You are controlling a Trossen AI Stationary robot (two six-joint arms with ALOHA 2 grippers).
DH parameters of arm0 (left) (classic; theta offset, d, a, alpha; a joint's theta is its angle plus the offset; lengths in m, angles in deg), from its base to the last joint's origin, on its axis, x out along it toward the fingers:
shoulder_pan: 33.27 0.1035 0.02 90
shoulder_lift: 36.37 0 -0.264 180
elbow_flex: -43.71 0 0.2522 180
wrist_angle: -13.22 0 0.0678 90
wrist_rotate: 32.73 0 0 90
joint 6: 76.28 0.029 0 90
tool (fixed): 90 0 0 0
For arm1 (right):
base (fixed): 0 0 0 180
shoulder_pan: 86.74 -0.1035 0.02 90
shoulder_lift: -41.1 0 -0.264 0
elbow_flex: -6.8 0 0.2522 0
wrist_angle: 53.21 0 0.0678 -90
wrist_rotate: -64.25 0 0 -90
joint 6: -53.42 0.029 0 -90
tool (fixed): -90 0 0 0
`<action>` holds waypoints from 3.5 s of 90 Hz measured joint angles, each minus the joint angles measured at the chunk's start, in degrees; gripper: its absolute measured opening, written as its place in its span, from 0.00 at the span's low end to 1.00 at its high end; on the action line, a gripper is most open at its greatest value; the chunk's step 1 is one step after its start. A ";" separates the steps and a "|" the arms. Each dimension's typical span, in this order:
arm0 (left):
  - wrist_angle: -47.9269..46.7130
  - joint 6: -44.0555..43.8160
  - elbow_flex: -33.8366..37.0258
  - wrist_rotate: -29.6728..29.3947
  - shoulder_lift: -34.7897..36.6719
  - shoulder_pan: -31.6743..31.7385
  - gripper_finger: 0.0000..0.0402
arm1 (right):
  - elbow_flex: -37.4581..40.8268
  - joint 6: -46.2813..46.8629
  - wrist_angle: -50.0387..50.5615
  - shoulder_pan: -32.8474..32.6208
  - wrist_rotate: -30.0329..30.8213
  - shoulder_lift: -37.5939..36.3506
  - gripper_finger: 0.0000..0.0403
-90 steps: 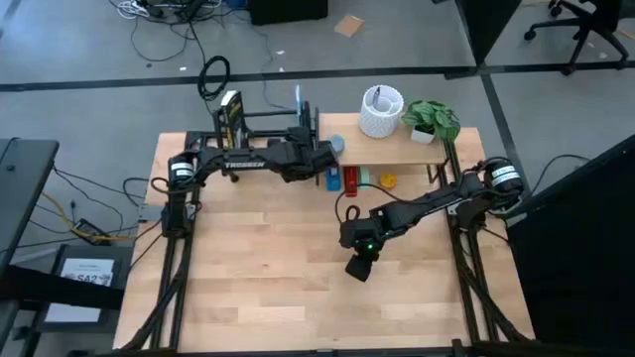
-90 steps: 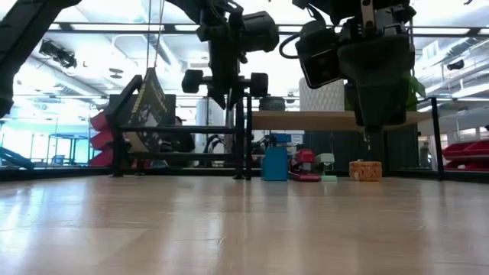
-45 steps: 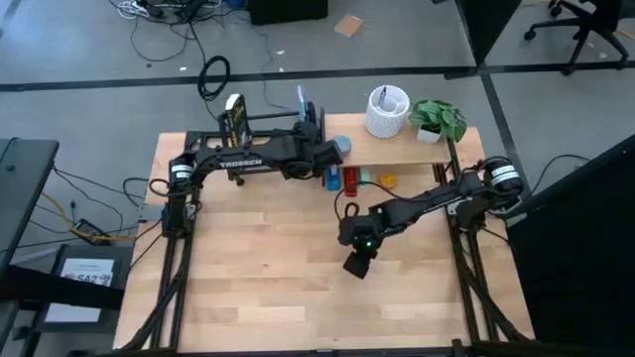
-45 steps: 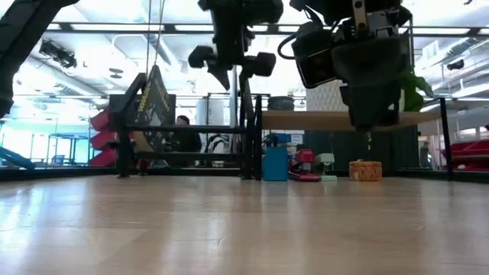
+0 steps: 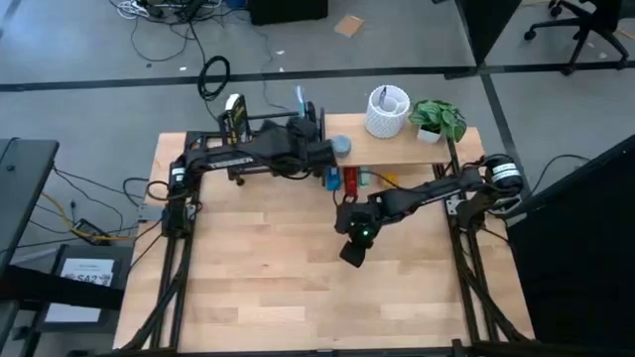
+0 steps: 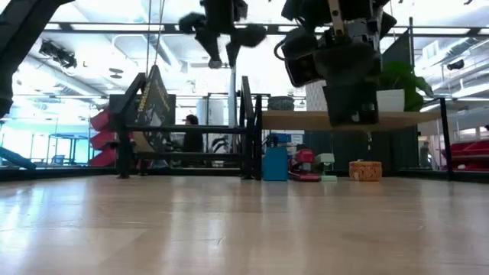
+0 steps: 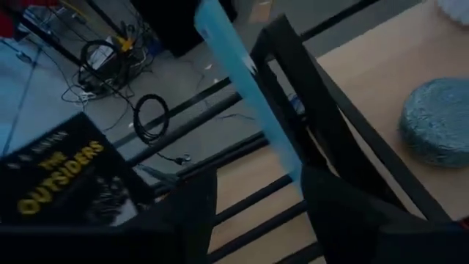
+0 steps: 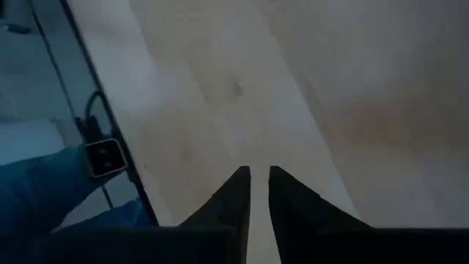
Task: Stock shelves
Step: Remove the purple pen from the white pen holder on the shelf
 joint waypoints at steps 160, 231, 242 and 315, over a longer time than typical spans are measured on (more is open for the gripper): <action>-0.55 -11.02 1.11 14.83 1.11 -21.57 0.44 | -29.42 -32.99 23.10 53.62 22.14 -9.00 0.61; 0.70 -10.58 1.09 15.06 1.11 -21.45 0.44 | -29.40 -29.50 22.81 52.32 29.20 -6.90 0.07; 0.68 -10.56 1.07 15.06 1.11 -21.45 0.44 | -29.40 -28.79 22.81 52.32 28.97 -7.02 0.11; 0.68 -10.52 1.07 15.04 1.11 -21.45 0.44 | -29.38 -28.32 26.91 52.24 27.61 -10.97 0.32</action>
